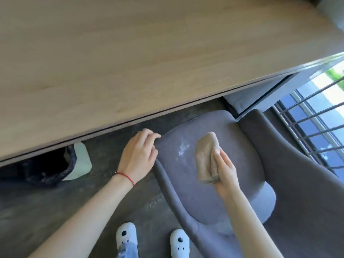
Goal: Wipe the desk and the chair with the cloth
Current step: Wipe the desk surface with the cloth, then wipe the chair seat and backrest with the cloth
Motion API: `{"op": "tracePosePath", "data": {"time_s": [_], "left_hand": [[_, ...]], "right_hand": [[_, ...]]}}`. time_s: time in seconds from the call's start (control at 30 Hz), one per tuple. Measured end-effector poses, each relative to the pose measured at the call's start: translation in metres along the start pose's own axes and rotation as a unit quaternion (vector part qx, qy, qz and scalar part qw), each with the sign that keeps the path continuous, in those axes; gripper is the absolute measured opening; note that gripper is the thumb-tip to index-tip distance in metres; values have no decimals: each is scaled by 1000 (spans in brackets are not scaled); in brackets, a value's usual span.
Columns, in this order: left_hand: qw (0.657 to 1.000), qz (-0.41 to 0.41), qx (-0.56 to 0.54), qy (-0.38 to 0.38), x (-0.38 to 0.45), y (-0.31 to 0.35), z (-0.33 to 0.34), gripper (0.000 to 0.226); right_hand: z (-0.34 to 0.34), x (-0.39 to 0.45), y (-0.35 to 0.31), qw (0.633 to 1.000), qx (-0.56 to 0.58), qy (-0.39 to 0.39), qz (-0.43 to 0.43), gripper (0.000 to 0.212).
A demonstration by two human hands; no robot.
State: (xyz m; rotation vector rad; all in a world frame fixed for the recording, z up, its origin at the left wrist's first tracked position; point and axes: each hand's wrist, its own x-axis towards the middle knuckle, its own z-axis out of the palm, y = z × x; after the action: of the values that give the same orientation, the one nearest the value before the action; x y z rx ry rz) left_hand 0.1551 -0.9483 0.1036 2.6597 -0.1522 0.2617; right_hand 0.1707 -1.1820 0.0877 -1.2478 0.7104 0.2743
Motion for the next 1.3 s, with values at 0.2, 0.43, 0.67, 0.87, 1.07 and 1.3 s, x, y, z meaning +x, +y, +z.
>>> {"op": "tracePosePath", "data": {"time_s": [0.2, 0.43, 0.67, 0.87, 1.07, 1.3], "left_hand": [[925, -355, -50, -126, -41, 30, 112, 70], [892, -441, -85, 40, -43, 46, 162, 65], [895, -442, -50, 26, -40, 45, 165, 65], [894, -446, -37, 24, -43, 42, 167, 66], [892, -450, -33, 20, -43, 43, 166, 65], [891, -451, -30, 35, -42, 39, 171, 66]], "right_hand": [[-35, 43, 27, 996, -53, -38, 56, 32], [-37, 102, 46, 883, -449, 12, -138, 42], [14, 159, 80, 728, -625, -93, -266, 63], [21, 167, 107, 587, -754, -182, -231, 64], [7, 180, 72, 606, -739, -166, -242, 58], [22, 175, 110, 615, -736, -163, -232, 68]]}}
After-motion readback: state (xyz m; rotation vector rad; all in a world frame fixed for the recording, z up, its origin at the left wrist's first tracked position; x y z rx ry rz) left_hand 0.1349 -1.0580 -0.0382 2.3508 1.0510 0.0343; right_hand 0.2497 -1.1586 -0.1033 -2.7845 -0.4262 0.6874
